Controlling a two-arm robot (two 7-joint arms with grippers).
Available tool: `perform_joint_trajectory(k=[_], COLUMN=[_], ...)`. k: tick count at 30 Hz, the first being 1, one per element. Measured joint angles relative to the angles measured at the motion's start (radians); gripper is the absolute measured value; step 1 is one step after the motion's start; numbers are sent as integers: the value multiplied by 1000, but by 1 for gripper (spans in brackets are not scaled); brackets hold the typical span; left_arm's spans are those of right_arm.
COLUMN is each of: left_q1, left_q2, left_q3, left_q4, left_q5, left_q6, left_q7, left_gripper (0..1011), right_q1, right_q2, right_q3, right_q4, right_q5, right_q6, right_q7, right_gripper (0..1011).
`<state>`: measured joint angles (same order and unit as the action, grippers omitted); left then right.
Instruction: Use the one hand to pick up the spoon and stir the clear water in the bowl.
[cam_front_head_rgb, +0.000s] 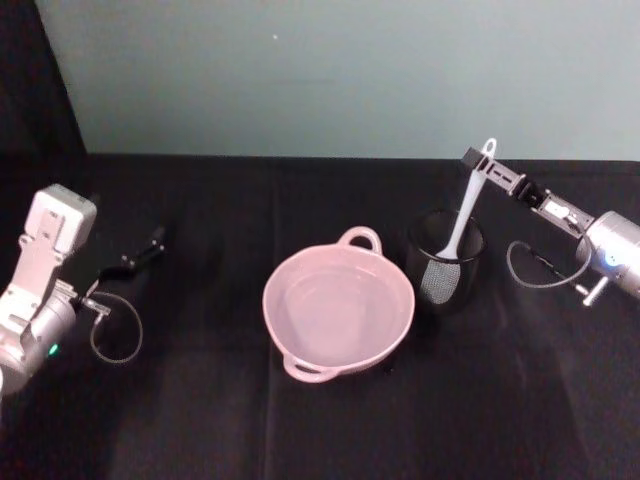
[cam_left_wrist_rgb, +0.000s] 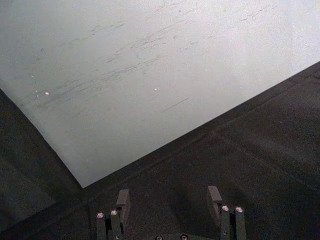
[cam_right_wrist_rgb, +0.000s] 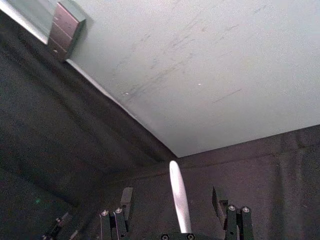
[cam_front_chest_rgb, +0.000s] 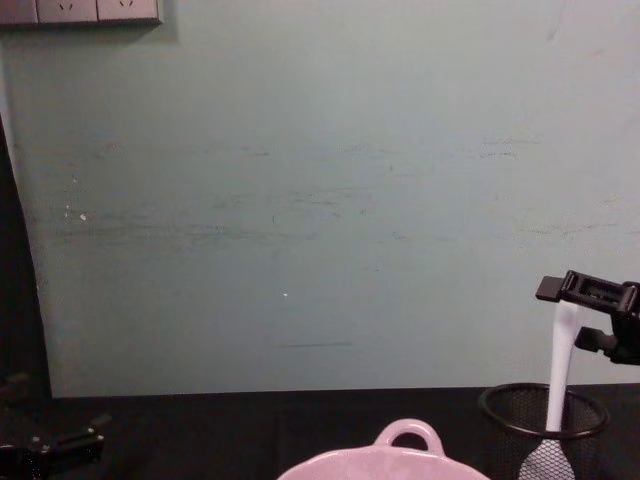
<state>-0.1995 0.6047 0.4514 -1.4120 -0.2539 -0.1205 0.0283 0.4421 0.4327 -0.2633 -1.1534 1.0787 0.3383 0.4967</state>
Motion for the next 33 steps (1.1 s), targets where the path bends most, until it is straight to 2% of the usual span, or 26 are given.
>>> perform_joint_trajectory(k=[11,16,24,25,26,28,29,33], left_q1=[0,0,0,0,0,0,0,0], left_q2=[0,0,0,0,0,0,0,0], left_q3=[0,0,0,0,0,0,0,0], left_q4=[0,0,0,0,0,0,0,0], left_q5=[0,0,0,0,0,0,0,0], left_q6=[0,0,0,0,0,0,0,0], left_q7=[0,0,0,0,0,0,0,0], left_gripper=[1011,1011,1011,1011,1011,1011,1011,1011], right_q1=[58,70,88,90,93,96,96,98], right_q2=[14,17,25,26,27,29,29,34], right_q3=[-56,-68,-92,-94,-98,-103,-103,-113], right_q4=[104,114,120,121,124,127,127,128], right_q5=[-7,-4,7,8,11,15,15,23], right_q6=[-62,-68,-69,-69,-69,-70,-70,-75], right_q7=[136,150,154,154,155,157,157,158], right_gripper=[1003,947,733,678,678,591,591,421])
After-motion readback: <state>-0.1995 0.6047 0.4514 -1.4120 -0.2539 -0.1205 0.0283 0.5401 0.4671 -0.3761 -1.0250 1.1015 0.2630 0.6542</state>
